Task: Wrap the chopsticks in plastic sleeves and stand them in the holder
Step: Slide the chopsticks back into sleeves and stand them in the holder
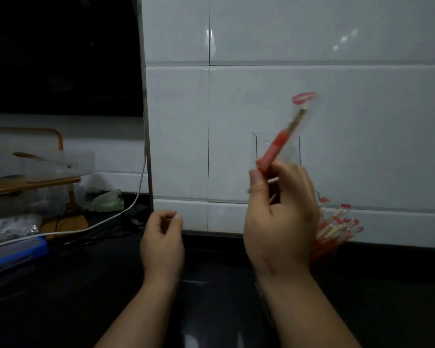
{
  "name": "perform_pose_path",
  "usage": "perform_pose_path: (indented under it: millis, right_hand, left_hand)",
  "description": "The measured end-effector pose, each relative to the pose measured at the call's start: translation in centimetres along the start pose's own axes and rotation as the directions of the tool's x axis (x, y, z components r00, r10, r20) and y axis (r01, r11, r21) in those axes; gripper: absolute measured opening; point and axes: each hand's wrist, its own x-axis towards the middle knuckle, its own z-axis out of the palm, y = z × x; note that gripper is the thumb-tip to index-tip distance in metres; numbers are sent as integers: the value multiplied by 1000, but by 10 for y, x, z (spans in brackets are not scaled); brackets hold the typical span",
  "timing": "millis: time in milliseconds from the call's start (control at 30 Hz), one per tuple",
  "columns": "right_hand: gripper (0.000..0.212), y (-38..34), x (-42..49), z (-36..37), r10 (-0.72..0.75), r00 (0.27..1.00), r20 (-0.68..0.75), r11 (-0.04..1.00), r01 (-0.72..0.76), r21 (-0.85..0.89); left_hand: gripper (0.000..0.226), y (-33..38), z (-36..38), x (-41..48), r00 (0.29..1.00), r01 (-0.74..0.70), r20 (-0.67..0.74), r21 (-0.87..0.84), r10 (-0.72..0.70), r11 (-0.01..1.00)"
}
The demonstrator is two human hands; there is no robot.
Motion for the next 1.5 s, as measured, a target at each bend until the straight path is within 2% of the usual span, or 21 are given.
perform_pose_path:
  millis: [133, 233, 400, 500, 600, 667, 733, 900, 1067, 1133, 1200, 1300, 1400, 1500]
  right_hand:
    - [11, 6, 12, -12, -7, 983, -181, 997, -7, -78]
    - [11, 12, 18, -16, 18, 978, -207, 989, -48, -141]
    - [12, 20, 21, -18, 107, 981, -162, 940, -153, -306]
    - [13, 20, 22, -20, 144, 982, -123, 901, -182, -395]
    - [35, 18, 26, -26, 337, 942, -7, 792, -287, -538]
    - [51, 17, 28, -29, 418, 907, 42, 755, -322, -572]
    - [48, 17, 29, -30, 409, 912, 37, 772, -324, -546]
    - [10, 24, 24, -26, 321, 947, 29, 793, -252, -555]
    - [12, 25, 22, -24, 202, 979, -2, 823, -171, -542]
    - [16, 25, 22, -24, 168, 986, -13, 807, -146, -572]
    - [19, 24, 24, -26, 184, 983, -27, 796, -165, -582]
    - [21, 25, 26, -30, 211, 976, -49, 784, -199, -588]
    - [20, 28, 28, -31, 205, 977, -63, 785, -202, -586]
    - [15, 30, 27, -30, 171, 984, -57, 823, -175, -540]
  left_hand:
    - [11, 0, 4, -10, 987, -115, 127, 123, 100, 986]
    - [12, 3, 4, -15, 973, -175, 185, 187, 141, 967]
    - [8, 8, 2, -23, 913, -359, 321, 346, 251, 867]
    - [10, 11, 3, -28, 870, -454, 387, 384, 306, 804]
    - [9, 11, 3, -28, 864, -464, 394, 381, 314, 800]
    - [9, 11, 3, -28, 861, -470, 391, 372, 325, 800]
    - [9, 11, 3, -28, 857, -480, 392, 370, 335, 795]
    - [12, 9, 3, -27, 851, -493, 396, 375, 345, 785]
    - [9, 6, 5, -27, 836, -507, 436, 378, 334, 775]
    - [25, 6, 7, -29, 824, -479, 489, 330, 287, 813]
    - [62, 7, 11, -35, 795, -389, 584, 278, 167, 878]
    - [110, 9, 24, -47, 693, -293, 721, 256, 20, 921]
    - [132, 12, 37, -60, 618, -224, 784, 242, -55, 944]
    - [137, 14, 47, -74, 569, -135, 820, 173, -67, 976]
